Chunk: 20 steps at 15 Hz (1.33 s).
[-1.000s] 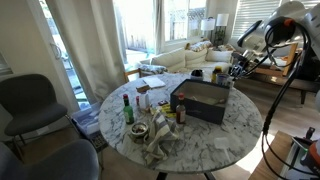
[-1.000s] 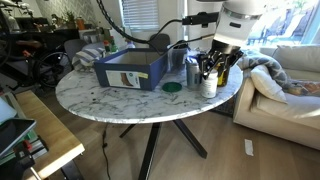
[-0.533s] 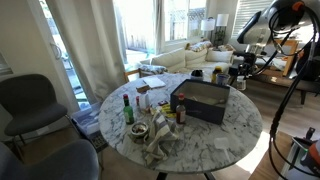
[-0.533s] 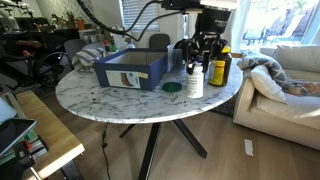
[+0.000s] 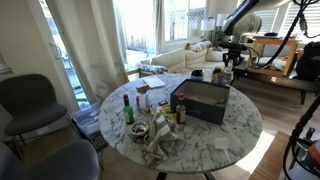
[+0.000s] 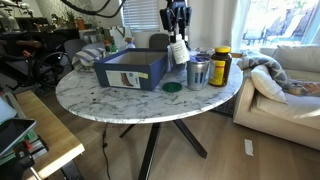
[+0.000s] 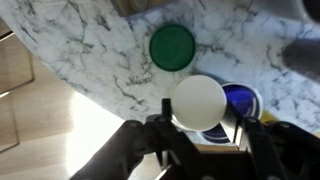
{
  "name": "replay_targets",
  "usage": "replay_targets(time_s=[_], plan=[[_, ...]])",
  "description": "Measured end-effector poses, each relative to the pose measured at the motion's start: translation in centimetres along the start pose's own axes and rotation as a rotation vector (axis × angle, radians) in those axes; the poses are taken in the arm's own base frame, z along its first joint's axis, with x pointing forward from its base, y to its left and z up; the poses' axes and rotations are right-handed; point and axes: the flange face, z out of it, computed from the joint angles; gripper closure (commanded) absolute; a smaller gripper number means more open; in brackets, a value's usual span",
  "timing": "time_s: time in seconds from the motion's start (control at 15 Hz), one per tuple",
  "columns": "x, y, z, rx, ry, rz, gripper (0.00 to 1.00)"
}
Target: Pick up the white medicine bottle and place it inside the shoe box
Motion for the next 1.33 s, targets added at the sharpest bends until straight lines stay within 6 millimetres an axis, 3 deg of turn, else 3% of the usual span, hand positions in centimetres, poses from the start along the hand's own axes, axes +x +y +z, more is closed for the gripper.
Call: replay_targets(time_s=[0.13,0.33,0.6,0.87,0.93,1.0,1.07,1.27,1.33], plan=[[-4.0,-0.9,-1.5,0.045,0.013,-0.104,0.73],[-8.5,-0.6,-3.7,0.101,0.003,-0.265,0.73],[-12.4,1.0,-5.9,0.189,-0.063,-0.451,0.73],[-14.8,2.5,-6.6,0.286,-0.213,-0.581,0.73],[-15.2,2.8,-6.6,0.294,-0.263,-0.609,0.59],[-15.6,3.1,-6.5,0.295,-0.319,-0.63,0.23],[-15.8,3.5,-6.5,0.291,-0.376,-0.643,0.23],[-15.4,4.6,-6.6,0.275,-0.488,-0.633,0.01],[-15.0,4.8,-6.6,0.271,-0.503,-0.626,0.0]])
